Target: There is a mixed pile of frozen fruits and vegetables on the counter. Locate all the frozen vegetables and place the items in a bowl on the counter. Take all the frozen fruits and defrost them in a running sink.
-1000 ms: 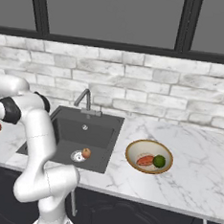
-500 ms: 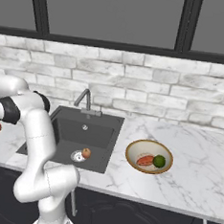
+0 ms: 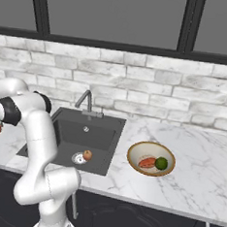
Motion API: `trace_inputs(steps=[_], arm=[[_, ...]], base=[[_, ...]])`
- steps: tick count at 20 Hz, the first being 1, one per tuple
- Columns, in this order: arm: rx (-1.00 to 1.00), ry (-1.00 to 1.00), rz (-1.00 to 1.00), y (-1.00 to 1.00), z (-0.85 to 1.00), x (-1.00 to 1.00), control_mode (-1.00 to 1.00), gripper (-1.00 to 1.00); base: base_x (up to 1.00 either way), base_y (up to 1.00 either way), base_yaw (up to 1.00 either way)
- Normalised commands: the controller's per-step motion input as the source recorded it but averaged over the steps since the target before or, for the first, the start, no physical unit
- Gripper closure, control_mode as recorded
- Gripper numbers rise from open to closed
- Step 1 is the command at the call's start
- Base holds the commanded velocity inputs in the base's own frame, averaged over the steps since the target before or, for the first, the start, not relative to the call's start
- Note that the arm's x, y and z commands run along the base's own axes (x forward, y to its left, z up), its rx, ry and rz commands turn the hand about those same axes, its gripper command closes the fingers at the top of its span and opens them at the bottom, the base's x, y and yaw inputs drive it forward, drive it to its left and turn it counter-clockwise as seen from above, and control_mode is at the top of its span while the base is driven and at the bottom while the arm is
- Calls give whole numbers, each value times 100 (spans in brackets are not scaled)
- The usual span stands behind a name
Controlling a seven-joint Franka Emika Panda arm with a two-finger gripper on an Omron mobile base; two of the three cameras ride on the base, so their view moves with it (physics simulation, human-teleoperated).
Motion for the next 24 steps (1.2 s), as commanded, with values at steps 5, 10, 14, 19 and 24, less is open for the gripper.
trace_inputs(steps=[5, 10, 14, 19, 24], arm=[[0, -11, 0, -1, -17, 0, -100, -100], [1, -4, 0, -7, -16, -11, -100, 100], [2, 0, 0, -13, -13, -20, -100, 100], [0, -3, -4, -25, 7, -19, -100, 100], [1, -1, -11, -55, 37, -6, -100, 100]], base=[[0, 0, 0], [0, 0, 0], [0, 0, 0], [0, 0, 0], [0, 0, 0]])
